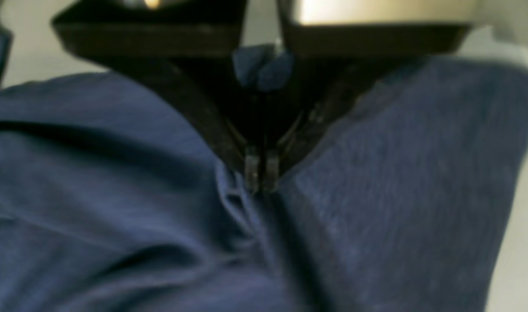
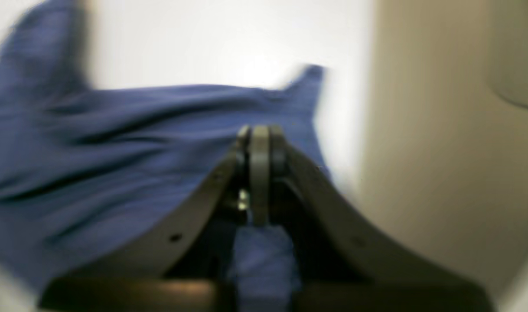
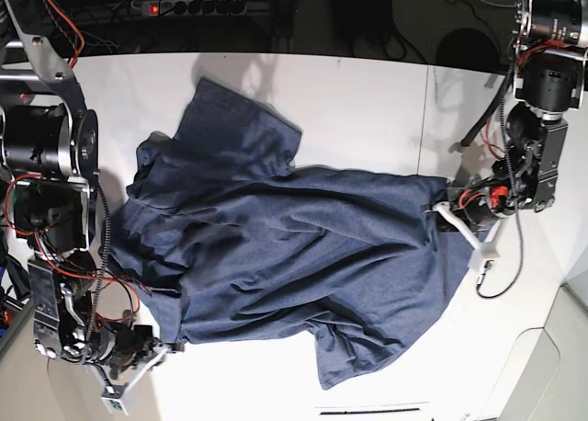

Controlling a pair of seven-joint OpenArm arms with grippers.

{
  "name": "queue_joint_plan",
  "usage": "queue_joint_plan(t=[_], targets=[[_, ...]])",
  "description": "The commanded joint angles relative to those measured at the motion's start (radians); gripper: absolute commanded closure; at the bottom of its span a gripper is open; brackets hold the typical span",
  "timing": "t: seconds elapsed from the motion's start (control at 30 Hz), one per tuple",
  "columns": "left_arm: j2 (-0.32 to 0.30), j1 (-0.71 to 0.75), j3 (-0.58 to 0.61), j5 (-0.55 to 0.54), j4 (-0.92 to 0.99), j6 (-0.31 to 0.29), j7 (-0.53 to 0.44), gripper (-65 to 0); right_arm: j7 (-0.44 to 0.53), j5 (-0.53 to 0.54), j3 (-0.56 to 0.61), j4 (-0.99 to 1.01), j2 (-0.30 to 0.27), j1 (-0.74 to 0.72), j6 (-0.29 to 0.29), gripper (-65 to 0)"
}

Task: Layout the t-shirt on the table in an organized manner, then fold the t-shirt properly
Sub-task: 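Release and regrasp the shirt edge with the right gripper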

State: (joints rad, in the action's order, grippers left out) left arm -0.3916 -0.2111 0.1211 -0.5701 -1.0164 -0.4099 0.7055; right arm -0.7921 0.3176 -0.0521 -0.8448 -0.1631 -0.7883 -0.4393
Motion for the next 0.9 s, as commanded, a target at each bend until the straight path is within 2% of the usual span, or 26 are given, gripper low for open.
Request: queue_joint_plan(t=[0.0, 0.07, 0.13, 0.23, 0.33, 0.43, 0.5, 0.67, 0.87], targets=[[0.008, 0.000, 0.005, 0.040, -0.004, -0.013, 0.053, 0.0, -0.035, 0.074, -0.006, -0.087, -0.002, 0.010, -0.023, 0.0], [0.015, 0.000, -0.003, 0.068, -0.007, -0.012, 0.053, 0.0, -0.145, 0.172, -0.010, -0.259, -0.002, 0.111, -0.021, 0.0], [0.014, 0.001, -0.013, 0.075, -0.007, -0.011, 0.050, 0.0, -0.203, 0.173, -0.010, -0.443, -0.002, 0.229, -0.011, 0.0], [0.014, 0.001, -0.033, 0.074, -0.007, 0.006, 0.050, 0.0, -0.204, 0.066, -0.010, -0.666, -0.002, 0.412, 0.041, 0.0], [0.014, 0.001, -0.043, 0.074, -0.007, 0.005, 0.050, 0.0, -0.168, -0.050, -0.010, -0.744, -0.003, 0.544, 0.106, 0.0], [0.014, 0.002, -0.043, 0.074, -0.007, 0.005, 0.050, 0.0, -0.091, -0.179, -0.009, -0.695, -0.002, 0.605, 0.165, 0.0], [0.014, 0.001, -0.043, 0.074, -0.007, 0.005, 0.050, 0.0, -0.071, -0.228, -0.010, -0.618, -0.002, 0.597, 0.192, 0.0], [0.014, 0.001, -0.043, 0.074, -0.007, 0.005, 0.050, 0.0, 0.003, -0.243, -0.009, -0.385, -0.002, 0.495, 0.206, 0.0], [0.014, 0.002, -0.043, 0.073, -0.007, 0.005, 0.050, 0.0, 0.093, -0.328, -0.009, -0.085, 0.014, 0.318, 0.213, 0.0]])
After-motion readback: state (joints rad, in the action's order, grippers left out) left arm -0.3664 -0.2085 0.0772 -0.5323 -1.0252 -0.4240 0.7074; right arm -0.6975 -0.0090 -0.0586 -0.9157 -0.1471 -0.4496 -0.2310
